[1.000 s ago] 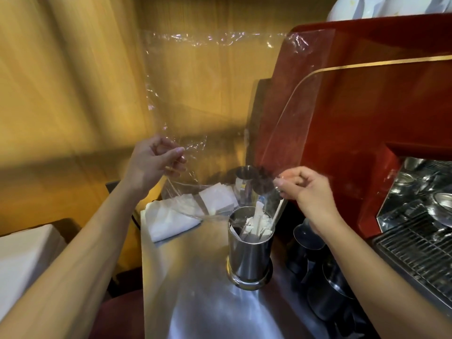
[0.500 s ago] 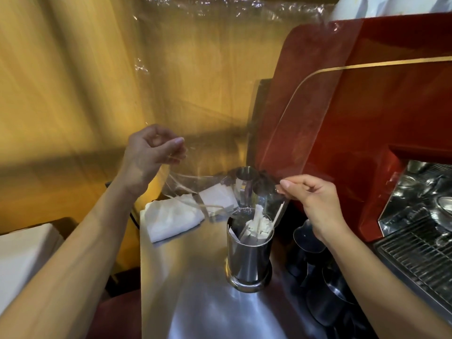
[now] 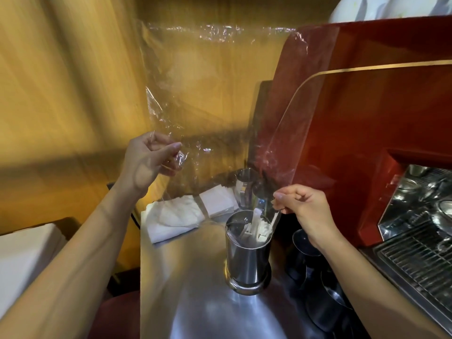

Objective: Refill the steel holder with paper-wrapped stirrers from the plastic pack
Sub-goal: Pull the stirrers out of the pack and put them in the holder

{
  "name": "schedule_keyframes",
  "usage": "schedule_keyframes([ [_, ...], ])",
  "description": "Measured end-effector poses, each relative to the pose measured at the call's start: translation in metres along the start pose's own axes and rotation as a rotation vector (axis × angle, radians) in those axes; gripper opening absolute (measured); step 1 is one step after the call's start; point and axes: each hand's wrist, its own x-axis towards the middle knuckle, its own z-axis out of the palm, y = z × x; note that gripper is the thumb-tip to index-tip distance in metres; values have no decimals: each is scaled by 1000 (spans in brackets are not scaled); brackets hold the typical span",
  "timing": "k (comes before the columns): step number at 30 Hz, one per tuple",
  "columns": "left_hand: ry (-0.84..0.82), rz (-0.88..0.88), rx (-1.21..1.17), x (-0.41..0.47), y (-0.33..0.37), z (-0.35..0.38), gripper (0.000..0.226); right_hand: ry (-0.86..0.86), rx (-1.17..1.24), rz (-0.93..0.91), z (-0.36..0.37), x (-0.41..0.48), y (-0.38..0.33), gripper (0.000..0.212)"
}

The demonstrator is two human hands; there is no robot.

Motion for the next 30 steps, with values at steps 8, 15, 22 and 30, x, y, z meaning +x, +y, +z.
schedule_keyframes([
  [8, 118, 44, 36, 5, 11, -5, 14, -5, 58, -99, 1, 14, -19, 5],
  [15, 158, 4, 65, 6, 10, -22, 13, -29, 46, -48, 5, 11, -12, 9],
  [22, 198, -29, 52, 1, 9, -33, 14, -95, 39, -12, 8, 5, -5, 12],
  [30, 206, -23, 15, -14, 7, -39, 18, -122, 18, 16, 10, -1, 1, 11],
])
